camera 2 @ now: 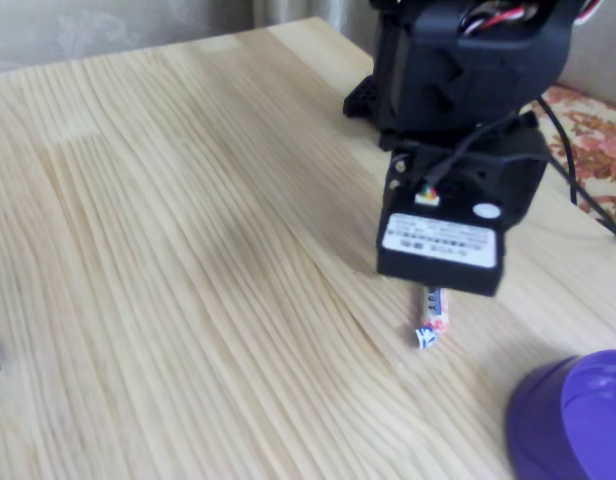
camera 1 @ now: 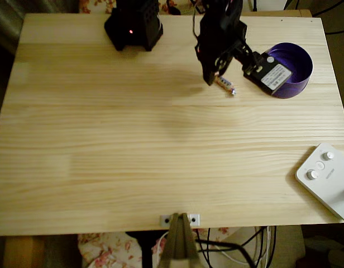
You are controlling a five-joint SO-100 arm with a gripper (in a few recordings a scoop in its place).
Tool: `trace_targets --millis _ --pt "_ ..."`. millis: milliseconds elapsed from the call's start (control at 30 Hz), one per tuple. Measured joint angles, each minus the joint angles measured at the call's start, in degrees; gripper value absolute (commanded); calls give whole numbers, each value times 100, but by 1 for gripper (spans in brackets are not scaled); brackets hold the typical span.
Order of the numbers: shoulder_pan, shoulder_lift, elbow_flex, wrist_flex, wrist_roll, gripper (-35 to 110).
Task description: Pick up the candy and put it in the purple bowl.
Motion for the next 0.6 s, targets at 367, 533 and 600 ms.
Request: trace_targets --millis 367,533,600 --pt "-264 -9 -308 -114 149 21" --pt "-343 -79 -677 -158 299 21" --pt "-369 -237 -686 -220 360 21"
